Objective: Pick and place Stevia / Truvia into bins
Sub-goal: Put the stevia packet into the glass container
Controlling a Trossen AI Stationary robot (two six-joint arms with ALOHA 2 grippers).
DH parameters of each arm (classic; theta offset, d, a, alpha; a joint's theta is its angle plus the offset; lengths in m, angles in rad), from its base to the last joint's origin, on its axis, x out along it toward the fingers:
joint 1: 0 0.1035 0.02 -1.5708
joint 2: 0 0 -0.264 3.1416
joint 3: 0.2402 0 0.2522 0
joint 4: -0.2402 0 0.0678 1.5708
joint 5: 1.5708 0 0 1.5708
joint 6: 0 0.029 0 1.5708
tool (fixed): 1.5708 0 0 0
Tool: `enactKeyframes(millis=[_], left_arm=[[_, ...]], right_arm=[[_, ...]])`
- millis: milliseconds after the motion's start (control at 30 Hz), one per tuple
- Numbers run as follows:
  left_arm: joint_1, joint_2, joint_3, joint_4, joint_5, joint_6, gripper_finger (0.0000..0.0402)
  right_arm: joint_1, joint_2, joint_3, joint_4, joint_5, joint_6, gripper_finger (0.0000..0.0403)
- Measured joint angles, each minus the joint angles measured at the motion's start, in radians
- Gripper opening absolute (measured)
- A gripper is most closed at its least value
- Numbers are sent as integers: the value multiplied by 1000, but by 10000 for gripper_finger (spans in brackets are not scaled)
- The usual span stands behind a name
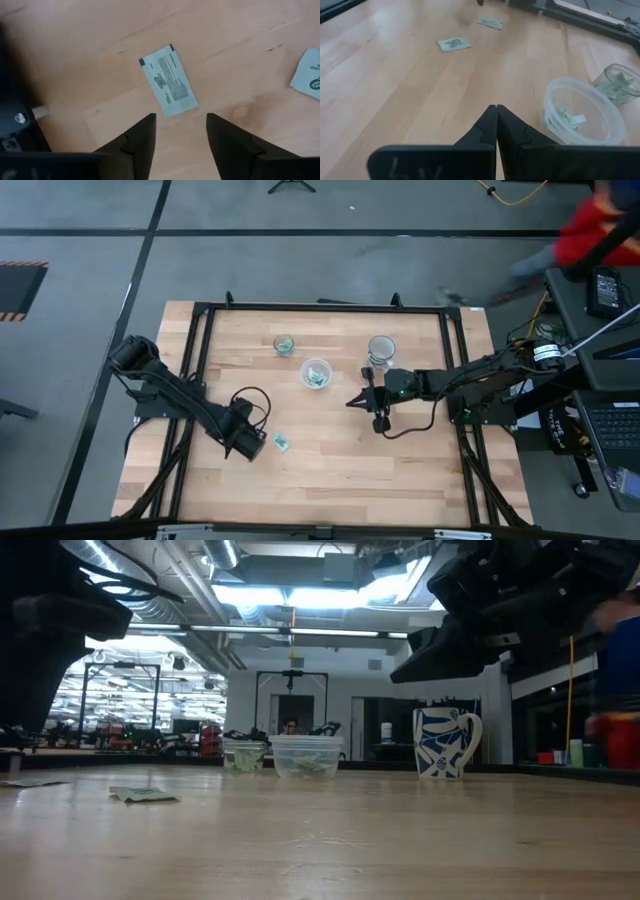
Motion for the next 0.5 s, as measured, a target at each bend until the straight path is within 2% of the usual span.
enactKeyframes(millis=[500], left_arm=[[0,106,-3,67,3,-33,173]], right_arm=[[2,0,0,-68,-19,0,6]])
